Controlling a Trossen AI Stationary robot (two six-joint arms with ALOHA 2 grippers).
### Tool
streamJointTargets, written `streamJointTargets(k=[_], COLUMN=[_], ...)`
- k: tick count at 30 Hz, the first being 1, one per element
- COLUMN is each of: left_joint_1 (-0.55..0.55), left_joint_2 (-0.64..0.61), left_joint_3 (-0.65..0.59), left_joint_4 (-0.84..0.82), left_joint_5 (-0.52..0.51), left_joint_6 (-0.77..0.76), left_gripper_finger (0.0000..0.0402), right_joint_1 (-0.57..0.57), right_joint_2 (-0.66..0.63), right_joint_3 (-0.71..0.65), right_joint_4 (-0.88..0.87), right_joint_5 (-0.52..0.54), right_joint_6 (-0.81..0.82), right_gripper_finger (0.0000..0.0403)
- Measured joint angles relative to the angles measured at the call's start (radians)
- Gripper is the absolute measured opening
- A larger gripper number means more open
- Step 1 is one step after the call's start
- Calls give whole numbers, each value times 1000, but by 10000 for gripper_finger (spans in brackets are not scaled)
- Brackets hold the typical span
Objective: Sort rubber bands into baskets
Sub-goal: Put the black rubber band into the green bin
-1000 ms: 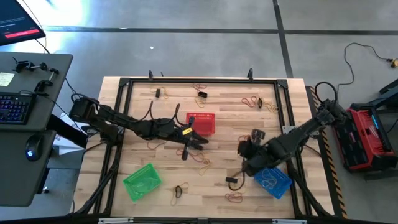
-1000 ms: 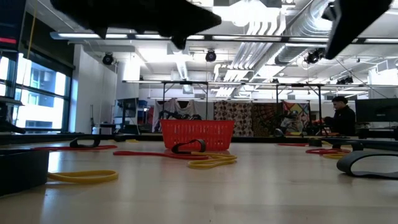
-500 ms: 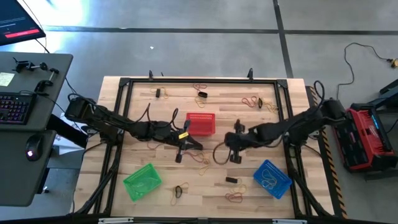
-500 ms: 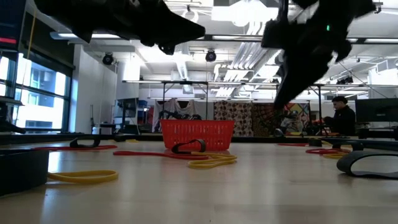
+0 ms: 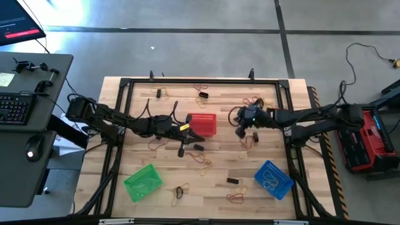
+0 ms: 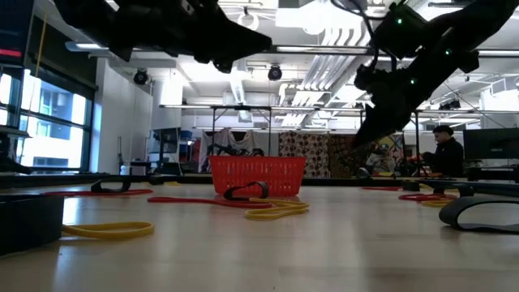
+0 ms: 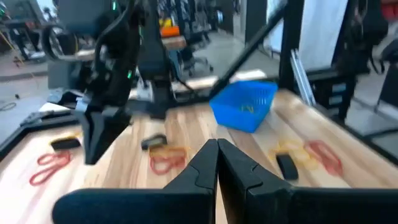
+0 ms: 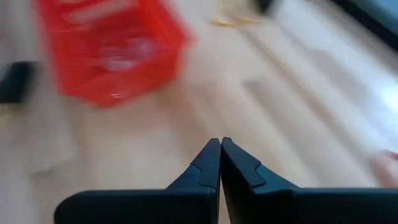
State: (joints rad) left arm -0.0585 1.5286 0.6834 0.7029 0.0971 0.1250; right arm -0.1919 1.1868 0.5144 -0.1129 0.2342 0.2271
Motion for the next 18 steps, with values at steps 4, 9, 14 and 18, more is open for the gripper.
streamJointTargets(k=[4,9,14,18], left_joint_1=[15,40,68,83], left_joint_2=[11,26,37,39], left_joint_3=[0,1,1,1], left_joint_4=[51,62,68,105], left_joint_5=[42,44,44,84], left_joint_6=[-9,-11,-22,-35], left_gripper_finger=[0,0,0,0], right_joint_1=[-81,-168,-213,-231], right_joint_2=[-35,-37,-36,-36], right_joint_3=[0,0,0,0], right_joint_4=[-70,-166,-207,-215], right_joint_5=[121,211,238,246], right_joint_6=[47,164,223,273], right_gripper_finger=[0,0,0,1])
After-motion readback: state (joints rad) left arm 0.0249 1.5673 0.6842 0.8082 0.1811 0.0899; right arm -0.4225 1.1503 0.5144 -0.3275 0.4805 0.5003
